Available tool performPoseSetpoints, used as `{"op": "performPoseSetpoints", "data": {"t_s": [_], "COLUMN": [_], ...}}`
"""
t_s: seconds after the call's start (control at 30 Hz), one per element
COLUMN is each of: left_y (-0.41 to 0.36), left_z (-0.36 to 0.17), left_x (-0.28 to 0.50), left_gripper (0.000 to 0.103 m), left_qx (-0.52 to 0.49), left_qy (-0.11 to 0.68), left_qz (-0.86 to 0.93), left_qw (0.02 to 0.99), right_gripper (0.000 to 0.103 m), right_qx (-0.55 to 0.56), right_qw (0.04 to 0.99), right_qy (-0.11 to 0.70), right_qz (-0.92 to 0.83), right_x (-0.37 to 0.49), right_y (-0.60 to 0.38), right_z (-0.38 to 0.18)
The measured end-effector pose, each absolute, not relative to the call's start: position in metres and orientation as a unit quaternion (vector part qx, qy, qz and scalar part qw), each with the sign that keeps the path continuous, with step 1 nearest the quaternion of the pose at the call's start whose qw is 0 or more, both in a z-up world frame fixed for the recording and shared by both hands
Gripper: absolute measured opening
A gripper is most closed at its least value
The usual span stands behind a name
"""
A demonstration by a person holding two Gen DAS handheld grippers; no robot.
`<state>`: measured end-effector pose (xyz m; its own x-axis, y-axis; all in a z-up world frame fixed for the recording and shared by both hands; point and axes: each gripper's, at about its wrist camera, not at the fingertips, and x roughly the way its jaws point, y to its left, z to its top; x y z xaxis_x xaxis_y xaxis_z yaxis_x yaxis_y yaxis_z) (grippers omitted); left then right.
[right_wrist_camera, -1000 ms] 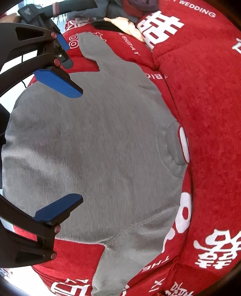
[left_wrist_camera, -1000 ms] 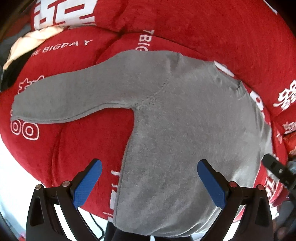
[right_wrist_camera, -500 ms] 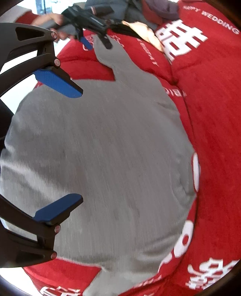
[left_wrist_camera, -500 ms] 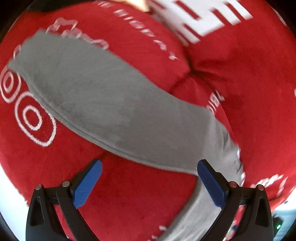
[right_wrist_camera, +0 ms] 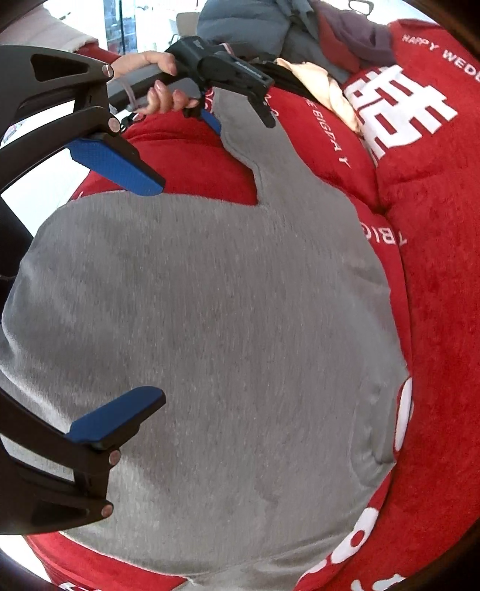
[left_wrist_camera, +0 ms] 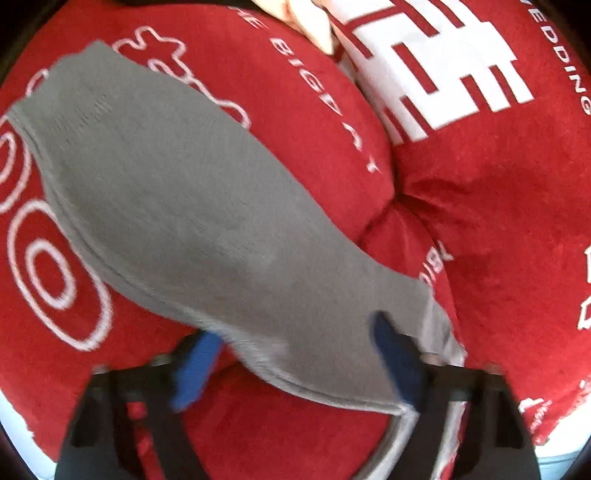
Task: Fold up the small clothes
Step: 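Grasp the cuff of the sleeve nearest the left tool with the left tool, then fold the held sleeve across the sweatshirt body with the left tool, release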
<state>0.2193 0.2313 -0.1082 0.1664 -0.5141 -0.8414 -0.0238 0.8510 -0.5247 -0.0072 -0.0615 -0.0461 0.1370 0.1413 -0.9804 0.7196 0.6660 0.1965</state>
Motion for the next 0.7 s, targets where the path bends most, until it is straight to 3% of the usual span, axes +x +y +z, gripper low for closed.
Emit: {"op": "performPoseSetpoints", "data": {"t_s": [0.03,0.07,0.1,0.47,0.7], "left_y": [0.233,0.233,0.234,0.156,0.043], "left_z": [-0.11,-0.112,-0.116,-0.008,0.05], "left_x": [0.223,0.226,0.23,0.199,0.121], "left_gripper": [0.026,0.012,0.008,0.008,0.008], "left_qx": [-0.211,-0.203,-0.195,-0.069,-0.021], "left_qy": [0.622,0.625,0.627,0.522,0.482], "left_qz": [-0.161,-0.159,-0.163,-0.287,-0.42], "left_qw": [0.736,0.737,0.736,0.8,0.768], "right_gripper": [0.103,0.103,0.103,0.096,0.096], "right_qx": [0.345,0.344,0.345,0.369,0.387], "right_qw": [0.671,0.671,0.672,0.68,0.696], "right_qy": [0.621,0.62,0.62,0.593,0.551], "right_qz": [-0.215,-0.215,-0.214,-0.221,-0.251], "right_x": [-0.006,-0.006,-0.006,-0.033,-0.066], "right_y": [-0.06,-0.06,-0.059,-0.07,-0.114], "right_z": [-0.045,-0.045,-0.044,-0.023,0.004]}}
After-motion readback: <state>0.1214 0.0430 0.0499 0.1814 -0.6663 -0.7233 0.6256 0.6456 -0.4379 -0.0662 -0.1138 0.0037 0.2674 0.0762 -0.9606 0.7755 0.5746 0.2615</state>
